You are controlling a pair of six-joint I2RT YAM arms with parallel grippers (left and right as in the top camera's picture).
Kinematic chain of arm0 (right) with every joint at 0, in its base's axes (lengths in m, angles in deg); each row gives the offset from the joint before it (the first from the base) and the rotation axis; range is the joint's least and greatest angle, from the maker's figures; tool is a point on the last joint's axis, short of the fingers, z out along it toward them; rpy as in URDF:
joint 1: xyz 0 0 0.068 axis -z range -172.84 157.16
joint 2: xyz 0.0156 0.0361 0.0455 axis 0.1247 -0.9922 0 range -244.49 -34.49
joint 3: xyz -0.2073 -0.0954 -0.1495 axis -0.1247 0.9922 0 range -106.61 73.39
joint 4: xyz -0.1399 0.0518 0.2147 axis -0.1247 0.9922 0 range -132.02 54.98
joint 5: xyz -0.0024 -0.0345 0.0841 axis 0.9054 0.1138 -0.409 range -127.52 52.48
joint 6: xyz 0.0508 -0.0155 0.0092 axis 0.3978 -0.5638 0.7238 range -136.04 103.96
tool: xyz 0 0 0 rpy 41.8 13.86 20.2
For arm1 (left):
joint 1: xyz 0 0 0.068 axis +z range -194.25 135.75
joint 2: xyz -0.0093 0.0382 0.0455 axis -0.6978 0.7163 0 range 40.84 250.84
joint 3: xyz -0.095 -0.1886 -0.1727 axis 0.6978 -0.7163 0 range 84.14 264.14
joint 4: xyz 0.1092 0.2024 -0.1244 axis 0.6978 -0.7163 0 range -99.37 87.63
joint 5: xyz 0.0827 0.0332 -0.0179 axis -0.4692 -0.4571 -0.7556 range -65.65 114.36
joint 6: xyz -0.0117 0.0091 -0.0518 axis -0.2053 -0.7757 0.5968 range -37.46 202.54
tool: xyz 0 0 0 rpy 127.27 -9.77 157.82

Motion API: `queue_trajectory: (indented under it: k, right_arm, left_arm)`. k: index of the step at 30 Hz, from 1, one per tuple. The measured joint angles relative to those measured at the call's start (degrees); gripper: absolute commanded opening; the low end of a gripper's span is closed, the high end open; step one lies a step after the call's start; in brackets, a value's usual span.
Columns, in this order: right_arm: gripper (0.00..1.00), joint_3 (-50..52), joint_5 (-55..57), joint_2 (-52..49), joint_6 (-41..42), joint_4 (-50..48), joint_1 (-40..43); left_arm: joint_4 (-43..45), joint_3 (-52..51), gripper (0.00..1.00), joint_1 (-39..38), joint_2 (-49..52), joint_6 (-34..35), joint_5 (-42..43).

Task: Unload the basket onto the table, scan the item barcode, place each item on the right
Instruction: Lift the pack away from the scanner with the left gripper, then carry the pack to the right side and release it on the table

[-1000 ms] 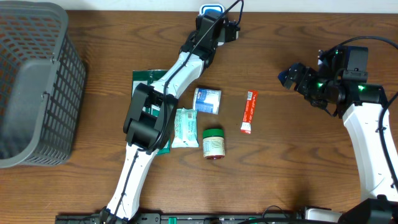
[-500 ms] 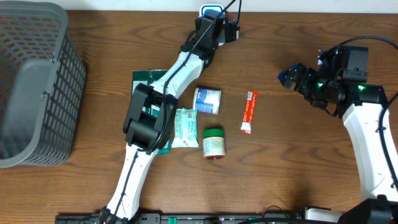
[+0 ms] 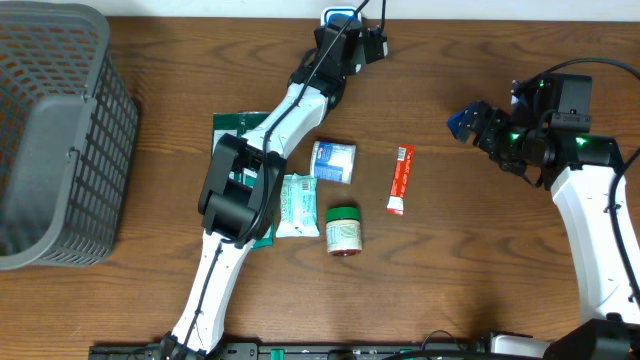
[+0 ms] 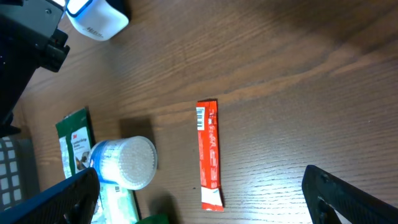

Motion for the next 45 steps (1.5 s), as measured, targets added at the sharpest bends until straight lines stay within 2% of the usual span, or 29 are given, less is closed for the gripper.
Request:
queue_trajectory:
  k: [7,10,13,17,23,26,31,36,39,43,45]
  right_arm:
    - [0.99,0.0,0.0,0.0,0.0,0.0,0.0]
    - [0.99,0.0,0.0,0.0,0.0,0.0,0.0]
    - [0.99,0.0,0.0,0.0,0.0,0.0,0.0]
    - [0.99,0.0,0.0,0.0,0.0,0.0,0.0]
    - [0.99,0.0,0.0,0.0,0.0,0.0,0.0]
    - [0.99,0.0,0.0,0.0,0.0,0.0,0.0]
    - [0.99,0.0,-0.9,0.0,0.0,0.9,0.0]
    - [0.99,-0.4,-5.3,0.0,0.0,5.7,0.4]
    - [0.99,-3.1,-5.0,0.0,0.0,14.3,1.9]
    - [0.99,-14.8,-1.5,-0.1,-2.3,30.6,5.1]
    - [0.99,-20.7,-0.8,0.0,-3.5,35.6,6.3]
  left_arm:
    - [-1.0,0.0,0.07,0.0,-0.2,0.4,0.0]
    - [-4.7,0.0,0.07,0.0,-1.6,0.9,0.0]
    - [-9.7,0.0,0.07,0.0,-4.7,4.3,0.0]
    - [-21.4,0.0,0.07,0.0,-12.9,14.0,3.2]
    - [-38.4,0.1,0.07,0.0,-26.3,32.5,13.9]
    - [-42.4,0.3,0.07,0.0,-29.5,41.8,21.3]
    - [-45.4,0.1,0.07,0.0,-29.2,52.3,30.6]
    - [-46.9,-1.2,0.07,0.0,-28.6,59.6,37.9]
    - [-47.1,-1.9,0.07,-0.1,-28.6,62.6,42.8]
    - [-45.0,-1.9,0.07,-1.2,-27.5,67.7,46.5]
    - [-43.0,-1.9,0.07,-2.2,-26.7,69.6,47.2]
